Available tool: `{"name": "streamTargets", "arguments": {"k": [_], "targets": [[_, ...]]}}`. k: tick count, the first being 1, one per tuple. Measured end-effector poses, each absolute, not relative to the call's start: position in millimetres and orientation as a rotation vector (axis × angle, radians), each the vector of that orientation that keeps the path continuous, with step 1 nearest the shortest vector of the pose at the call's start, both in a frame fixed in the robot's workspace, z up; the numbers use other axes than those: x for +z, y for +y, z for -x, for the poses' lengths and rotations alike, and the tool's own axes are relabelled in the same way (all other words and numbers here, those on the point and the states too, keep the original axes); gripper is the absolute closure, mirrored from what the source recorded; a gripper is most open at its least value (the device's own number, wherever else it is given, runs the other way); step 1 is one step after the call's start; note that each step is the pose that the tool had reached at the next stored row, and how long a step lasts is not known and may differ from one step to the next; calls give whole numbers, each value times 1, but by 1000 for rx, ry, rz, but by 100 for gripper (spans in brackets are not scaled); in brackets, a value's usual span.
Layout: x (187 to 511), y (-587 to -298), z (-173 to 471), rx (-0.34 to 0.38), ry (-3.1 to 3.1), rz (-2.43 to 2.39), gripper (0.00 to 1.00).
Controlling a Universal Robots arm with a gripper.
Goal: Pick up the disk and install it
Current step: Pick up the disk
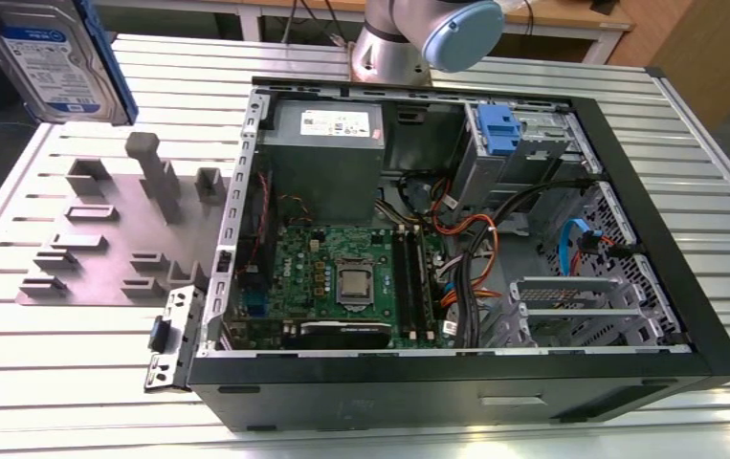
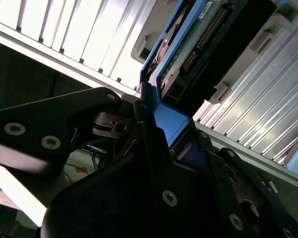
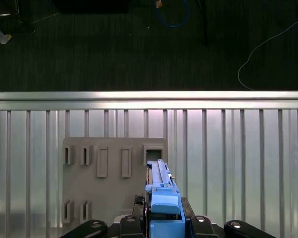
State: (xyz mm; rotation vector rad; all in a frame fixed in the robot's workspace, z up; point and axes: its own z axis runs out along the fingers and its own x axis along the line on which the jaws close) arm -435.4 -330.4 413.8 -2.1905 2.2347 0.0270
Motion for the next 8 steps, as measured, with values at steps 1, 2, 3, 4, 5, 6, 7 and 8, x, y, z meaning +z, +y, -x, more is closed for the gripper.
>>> {"name": "streamTargets", "arguments": {"k": [1, 2, 3, 4, 5, 6, 7, 8], "targets": [[414, -330, 435, 27, 2235, 2191, 64], [414, -330, 435, 27, 2235, 2191, 64], [415, -330, 435, 27, 2235, 2191, 64], [415, -330, 435, 27, 2235, 2191, 64], [415, -330, 435, 27, 2235, 2191, 64], [415, -330, 435, 27, 2235, 2191, 64], [416, -330, 435, 27, 2235, 2191, 64], [416, -330, 435, 27, 2235, 2191, 64]]}}
